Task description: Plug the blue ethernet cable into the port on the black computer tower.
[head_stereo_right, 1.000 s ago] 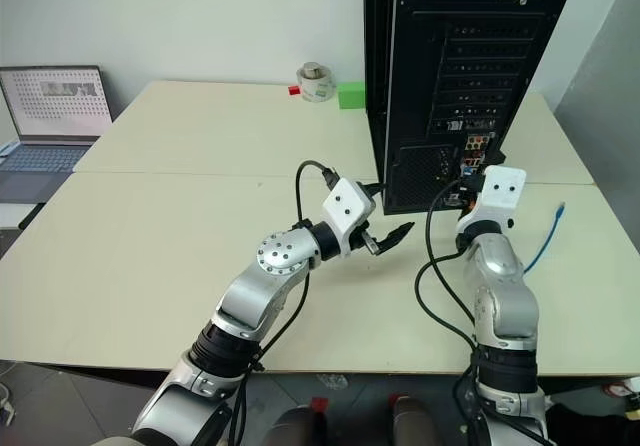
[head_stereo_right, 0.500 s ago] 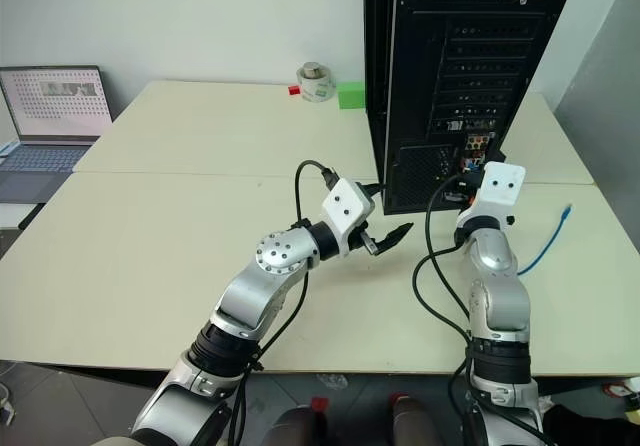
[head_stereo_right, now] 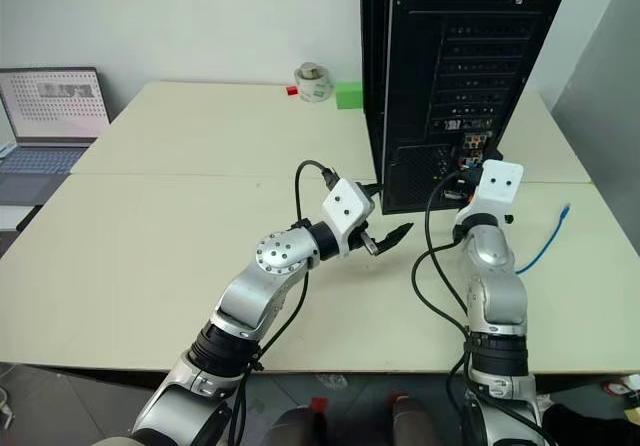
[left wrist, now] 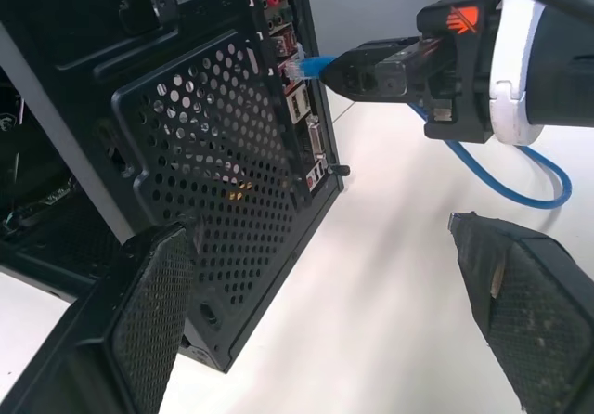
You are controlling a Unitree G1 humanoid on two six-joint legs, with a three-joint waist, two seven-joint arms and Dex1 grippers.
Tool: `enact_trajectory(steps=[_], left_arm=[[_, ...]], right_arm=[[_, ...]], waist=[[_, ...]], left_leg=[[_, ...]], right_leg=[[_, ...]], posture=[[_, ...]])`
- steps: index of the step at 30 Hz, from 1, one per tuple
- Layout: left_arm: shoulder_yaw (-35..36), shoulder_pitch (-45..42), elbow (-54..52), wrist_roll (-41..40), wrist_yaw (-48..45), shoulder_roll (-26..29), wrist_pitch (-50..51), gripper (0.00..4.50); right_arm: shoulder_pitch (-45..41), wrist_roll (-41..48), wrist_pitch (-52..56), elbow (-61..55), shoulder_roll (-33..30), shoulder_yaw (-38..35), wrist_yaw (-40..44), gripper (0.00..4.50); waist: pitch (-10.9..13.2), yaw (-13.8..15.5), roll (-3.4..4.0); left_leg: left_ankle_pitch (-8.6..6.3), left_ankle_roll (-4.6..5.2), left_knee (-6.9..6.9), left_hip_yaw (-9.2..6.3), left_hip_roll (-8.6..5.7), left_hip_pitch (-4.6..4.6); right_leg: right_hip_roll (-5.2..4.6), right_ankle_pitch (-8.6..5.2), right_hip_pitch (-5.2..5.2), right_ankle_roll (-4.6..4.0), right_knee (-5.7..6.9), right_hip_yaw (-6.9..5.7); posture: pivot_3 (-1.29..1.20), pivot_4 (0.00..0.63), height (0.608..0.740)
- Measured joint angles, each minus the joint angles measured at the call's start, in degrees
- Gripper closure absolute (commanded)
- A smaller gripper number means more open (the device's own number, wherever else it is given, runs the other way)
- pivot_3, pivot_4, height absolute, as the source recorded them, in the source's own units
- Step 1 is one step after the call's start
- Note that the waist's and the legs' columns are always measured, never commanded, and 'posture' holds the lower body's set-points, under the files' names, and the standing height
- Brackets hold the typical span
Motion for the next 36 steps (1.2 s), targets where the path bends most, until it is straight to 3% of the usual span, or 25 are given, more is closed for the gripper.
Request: enact_trajectory(steps=[25, 36], left_arm=[[0.86, 0.0, 0.01, 0.56, 0.0, -0.01, -0.01, 0.04], [1.16, 0.0, 0.08, 0.96, -0.01, -0.01, -0.02, 0.04]], right_arm=[[0.09, -4.42, -0.96, 0.53, 0.1, 2.51, 0.95, 4.5], [2.13, -4.29, 1.61, -4.5, 1.94, 2.3, -0.37, 4.5]], waist=[[0.0, -0.66, 0.0], [0.0, -0.15, 0.0]], left_leg=[[0.0, 0.0, -0.02, 0.01, 0.04, 0.01], [0.0, 0.0, -0.04, -0.05, 0.01, -0.03]], right_leg=[[0.04, 0.0, 0.0, 0.0, 0.01, 0.03], [0.02, 0.0, -0.01, 0.0, -0.04, -0.02]], posture=[[0.0, 0.15, 0.74], [0.0, 0.15, 0.74]])
